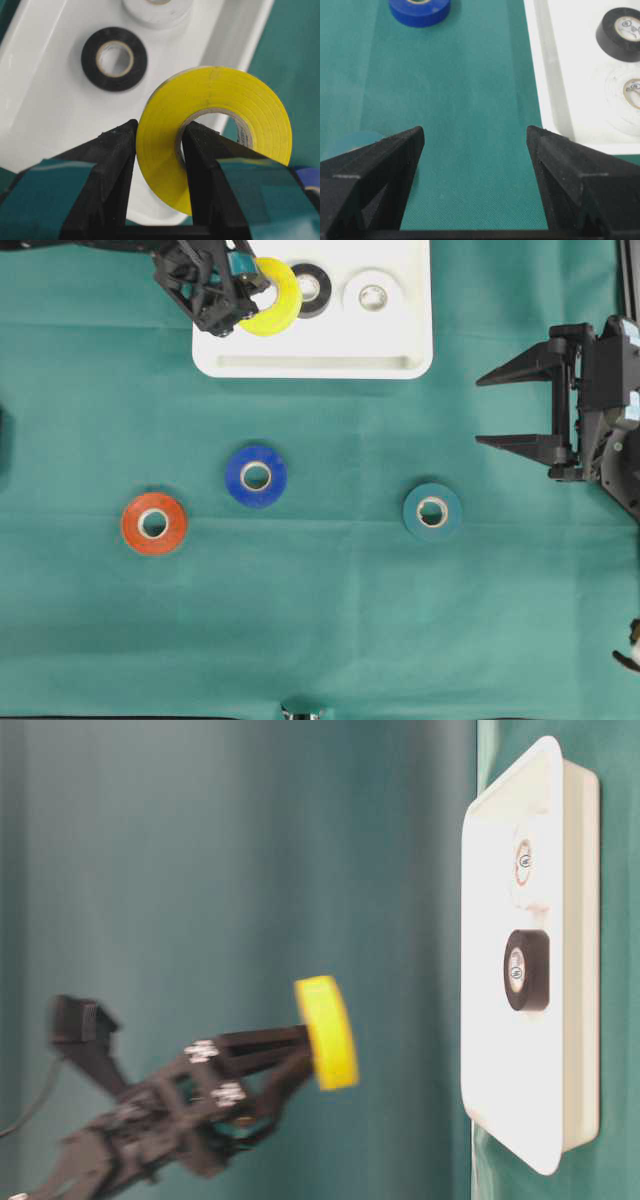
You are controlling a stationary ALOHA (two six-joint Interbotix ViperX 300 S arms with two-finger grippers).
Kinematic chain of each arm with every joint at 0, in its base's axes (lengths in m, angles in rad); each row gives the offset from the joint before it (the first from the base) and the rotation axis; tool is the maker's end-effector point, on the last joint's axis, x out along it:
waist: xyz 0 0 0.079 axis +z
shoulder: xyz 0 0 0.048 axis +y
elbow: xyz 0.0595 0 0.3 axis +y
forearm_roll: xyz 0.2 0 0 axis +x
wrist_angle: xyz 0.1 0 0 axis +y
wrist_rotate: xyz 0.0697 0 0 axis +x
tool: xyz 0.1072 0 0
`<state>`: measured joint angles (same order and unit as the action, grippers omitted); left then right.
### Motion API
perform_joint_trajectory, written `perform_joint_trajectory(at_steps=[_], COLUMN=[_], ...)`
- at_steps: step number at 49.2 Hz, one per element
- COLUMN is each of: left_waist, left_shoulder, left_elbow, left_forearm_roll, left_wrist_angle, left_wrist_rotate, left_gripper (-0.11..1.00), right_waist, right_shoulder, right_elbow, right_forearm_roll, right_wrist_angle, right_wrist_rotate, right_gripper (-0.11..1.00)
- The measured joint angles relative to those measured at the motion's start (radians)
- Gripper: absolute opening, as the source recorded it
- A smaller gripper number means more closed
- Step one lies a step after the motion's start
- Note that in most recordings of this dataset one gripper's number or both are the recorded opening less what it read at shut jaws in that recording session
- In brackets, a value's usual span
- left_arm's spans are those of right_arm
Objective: Pick up the tape from a random location and place it into the white case.
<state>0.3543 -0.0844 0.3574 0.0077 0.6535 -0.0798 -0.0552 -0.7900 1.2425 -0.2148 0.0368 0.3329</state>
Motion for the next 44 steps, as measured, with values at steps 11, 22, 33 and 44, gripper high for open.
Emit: perform_joint_trajectory(at_steps=[11,22,33,44], left_waist=[0.052,0.061,0.061,0.066], left_shoulder=[0.1,0.167,0.209,0.227], left_elbow=[0.074,0.098,0.098,0.107], left_forearm_roll=[0.0,0.0,0.0,0.0], left_wrist_angle=[-0.112,-0.175,-0.186,-0.193], left_wrist_rotate=[0.0,0.014,0.015,0.02], left_gripper=[0.25,0.25,0.25,0.25], right_waist=[0.0,0.0,0.0,0.0], right_shoulder=[0.006,0.009,0.009,0.008], right_elbow=[0.0,0.0,0.0,0.0], right_forearm_roll=[-0.002,-0.002,-0.002,-0.002], right_wrist_angle=[0.0,-0.002,-0.003,-0.003], right_wrist_rotate=[0.0,0.0,0.0,0.0], right_gripper=[0.79,0.79,0.79,0.79])
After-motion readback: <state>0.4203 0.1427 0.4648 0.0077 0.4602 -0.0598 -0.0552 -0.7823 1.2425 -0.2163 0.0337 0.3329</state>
